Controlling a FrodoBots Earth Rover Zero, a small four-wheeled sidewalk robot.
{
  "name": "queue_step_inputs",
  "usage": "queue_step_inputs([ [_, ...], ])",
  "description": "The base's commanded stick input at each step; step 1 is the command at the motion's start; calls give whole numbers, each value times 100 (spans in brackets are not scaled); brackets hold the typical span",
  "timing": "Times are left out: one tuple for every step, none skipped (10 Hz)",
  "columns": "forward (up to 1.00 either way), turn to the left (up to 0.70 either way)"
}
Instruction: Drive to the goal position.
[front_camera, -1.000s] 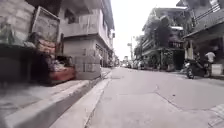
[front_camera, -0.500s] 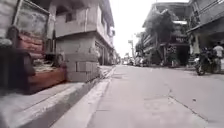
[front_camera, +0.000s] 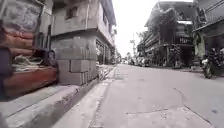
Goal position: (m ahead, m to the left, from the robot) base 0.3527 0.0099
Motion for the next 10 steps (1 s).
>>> queue_step_inputs([
  [100, 0],
  [100, 0],
  [100, 0],
  [100, 0],
  [100, 0],
  [100, 0],
  [100, 0],
  [100, 0],
  [100, 0],
  [100, 0],
])
